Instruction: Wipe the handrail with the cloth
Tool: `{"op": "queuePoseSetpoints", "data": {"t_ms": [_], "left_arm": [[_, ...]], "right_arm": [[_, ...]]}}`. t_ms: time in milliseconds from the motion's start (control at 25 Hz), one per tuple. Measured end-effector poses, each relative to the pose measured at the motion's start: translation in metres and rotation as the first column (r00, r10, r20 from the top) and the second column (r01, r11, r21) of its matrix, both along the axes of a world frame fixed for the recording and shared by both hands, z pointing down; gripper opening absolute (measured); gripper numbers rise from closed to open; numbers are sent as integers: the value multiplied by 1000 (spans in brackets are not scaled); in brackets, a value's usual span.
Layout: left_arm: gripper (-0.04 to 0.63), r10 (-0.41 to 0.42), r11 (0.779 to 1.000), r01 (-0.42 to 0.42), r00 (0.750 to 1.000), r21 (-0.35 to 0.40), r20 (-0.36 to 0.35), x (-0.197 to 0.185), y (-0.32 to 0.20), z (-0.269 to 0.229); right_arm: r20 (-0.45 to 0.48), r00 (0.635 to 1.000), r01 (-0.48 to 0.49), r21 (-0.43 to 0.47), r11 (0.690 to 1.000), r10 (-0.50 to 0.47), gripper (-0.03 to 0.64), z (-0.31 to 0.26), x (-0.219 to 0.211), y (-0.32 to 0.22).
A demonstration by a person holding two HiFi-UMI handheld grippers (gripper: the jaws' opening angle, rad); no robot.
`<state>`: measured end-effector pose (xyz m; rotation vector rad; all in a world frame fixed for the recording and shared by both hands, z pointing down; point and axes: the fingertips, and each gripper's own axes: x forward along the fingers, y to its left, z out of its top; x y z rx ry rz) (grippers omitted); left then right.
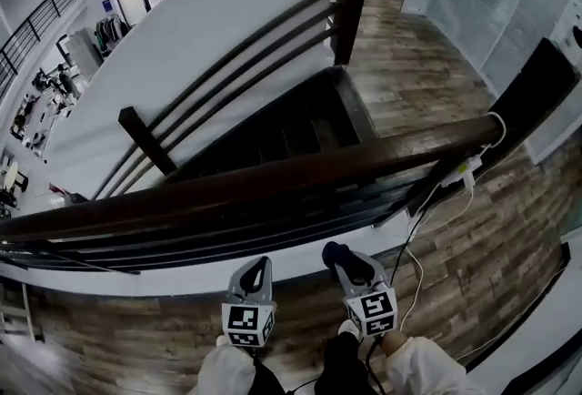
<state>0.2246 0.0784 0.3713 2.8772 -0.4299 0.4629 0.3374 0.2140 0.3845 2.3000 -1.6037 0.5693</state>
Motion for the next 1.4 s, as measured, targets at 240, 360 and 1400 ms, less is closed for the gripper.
{"op": "queuePoseSetpoints", "data": {"t_ms": [240,360,1400], "left_arm": [[-2,-6,998,12,997,69,-79,-62,-40,-87],[0,-3,995,15,993,102,-115,-96,-55,-124],[-2,62,974,-7,970,227,-234,-294,-106,-287]], "right_arm": [[-19,1000,22,95,995,-21,114,-97,-57,-42],[-51,997,59,152,987,-52,114,-145,-90,-66],[-129,988,125,319,939,-88,114,-299,-310,-144]]}}
